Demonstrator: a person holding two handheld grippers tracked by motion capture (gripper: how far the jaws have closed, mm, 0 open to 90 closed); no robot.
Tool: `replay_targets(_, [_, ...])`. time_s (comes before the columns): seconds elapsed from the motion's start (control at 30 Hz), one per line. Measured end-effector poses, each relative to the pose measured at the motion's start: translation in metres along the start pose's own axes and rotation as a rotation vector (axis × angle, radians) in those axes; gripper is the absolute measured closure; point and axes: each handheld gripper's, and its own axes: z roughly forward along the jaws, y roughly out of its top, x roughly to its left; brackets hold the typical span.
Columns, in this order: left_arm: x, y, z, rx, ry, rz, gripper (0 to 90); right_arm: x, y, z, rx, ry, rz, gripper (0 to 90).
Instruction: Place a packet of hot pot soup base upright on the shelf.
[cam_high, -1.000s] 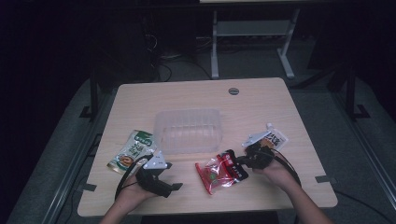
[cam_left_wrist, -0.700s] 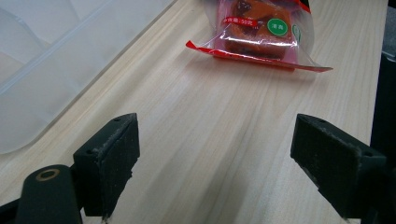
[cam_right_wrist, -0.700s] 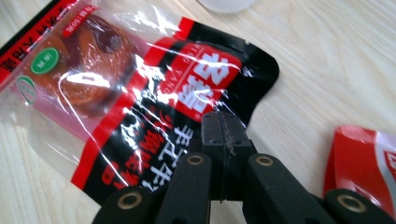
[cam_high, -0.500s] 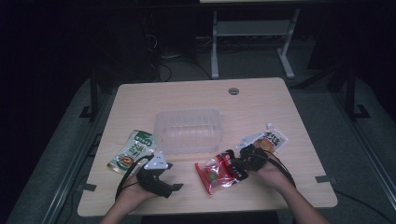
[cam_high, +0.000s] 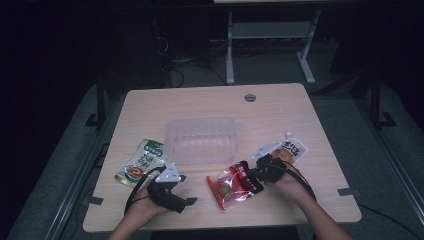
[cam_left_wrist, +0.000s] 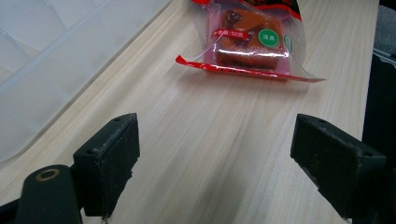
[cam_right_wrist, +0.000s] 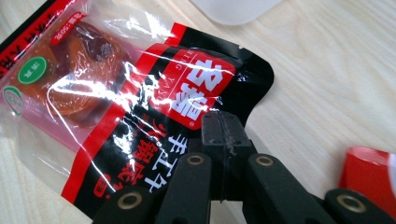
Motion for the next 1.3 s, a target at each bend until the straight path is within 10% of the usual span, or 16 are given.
replay_targets(0.5, [-0.008, 0.008, 0.002, -0.029, -0.062, 0.014, 33.5, 0.032, 0.012, 0.010, -0.011, 0.072, -0.112, 87.9])
replay_targets(0.9, [-0.014, 0.017, 0.016, 0.023, -0.110, 0.047, 85.9, 0.020, 0.001, -0.018, -0.091, 0.077, 0.020, 52.5])
replay_targets(1.3, [-0.011, 0.008, 0.017, 0.071, -0.111, 0.021, 89.5, 0.023, -0.004, -0.030, -0.120, 0.084, 0.058, 34.4])
